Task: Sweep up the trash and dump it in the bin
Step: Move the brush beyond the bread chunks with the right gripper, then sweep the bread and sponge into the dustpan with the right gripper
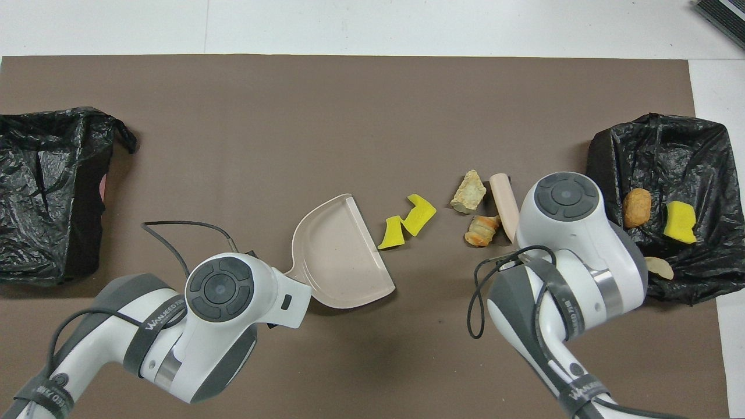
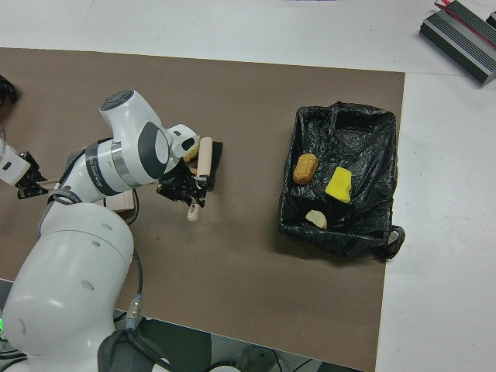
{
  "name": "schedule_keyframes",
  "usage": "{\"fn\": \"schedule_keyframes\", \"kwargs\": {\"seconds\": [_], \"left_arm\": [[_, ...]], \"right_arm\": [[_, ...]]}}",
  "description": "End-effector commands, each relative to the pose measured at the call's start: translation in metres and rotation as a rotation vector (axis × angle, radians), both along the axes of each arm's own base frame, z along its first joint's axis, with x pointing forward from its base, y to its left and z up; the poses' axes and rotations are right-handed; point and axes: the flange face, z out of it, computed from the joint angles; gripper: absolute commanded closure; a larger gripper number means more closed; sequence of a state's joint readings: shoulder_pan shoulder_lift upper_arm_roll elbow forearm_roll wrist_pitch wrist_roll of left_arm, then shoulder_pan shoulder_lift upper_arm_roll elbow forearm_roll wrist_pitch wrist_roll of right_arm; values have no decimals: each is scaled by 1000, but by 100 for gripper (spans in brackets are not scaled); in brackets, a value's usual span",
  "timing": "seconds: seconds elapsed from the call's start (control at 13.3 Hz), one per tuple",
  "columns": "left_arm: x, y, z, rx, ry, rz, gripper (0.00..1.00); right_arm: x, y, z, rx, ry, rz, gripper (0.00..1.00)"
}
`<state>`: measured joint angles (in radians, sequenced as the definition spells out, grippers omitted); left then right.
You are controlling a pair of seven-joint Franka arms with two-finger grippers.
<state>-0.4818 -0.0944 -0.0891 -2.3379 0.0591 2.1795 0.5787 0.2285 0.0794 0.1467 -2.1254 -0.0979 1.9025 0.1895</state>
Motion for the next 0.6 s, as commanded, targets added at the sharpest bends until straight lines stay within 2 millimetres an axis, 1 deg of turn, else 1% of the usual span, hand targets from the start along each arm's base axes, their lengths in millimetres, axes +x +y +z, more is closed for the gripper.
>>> {"fn": "schedule_keyframes", "kwargs": {"seconds": [0.0, 0.07, 0.15, 0.22, 0.3, 0.38, 0.53], "left_arm": [[-1, 1, -1, 4, -15, 18, 100], [-1, 2, -2, 6, -14, 17, 100], [-1, 1, -1, 4, -15, 18, 100], [-1, 1, -2, 5, -14, 18, 100], [-1, 1, -2, 5, -14, 20, 100], [-1, 1, -2, 5, -14, 20, 100], [-1, 2, -2, 6, -13, 26, 100]], "right_arm": [[-12, 47, -9, 47, 19, 19, 100], [-17, 55, -7, 47, 26, 11, 100], [-25, 67, -5, 53, 30, 24, 100], [-35, 80, -3, 53, 45, 43, 100], [-45, 88, 1, 40, 61, 51, 100], [-59, 103, 5, 24, 72, 67, 100], [-84, 126, 15, -14, 82, 75, 100]]}}
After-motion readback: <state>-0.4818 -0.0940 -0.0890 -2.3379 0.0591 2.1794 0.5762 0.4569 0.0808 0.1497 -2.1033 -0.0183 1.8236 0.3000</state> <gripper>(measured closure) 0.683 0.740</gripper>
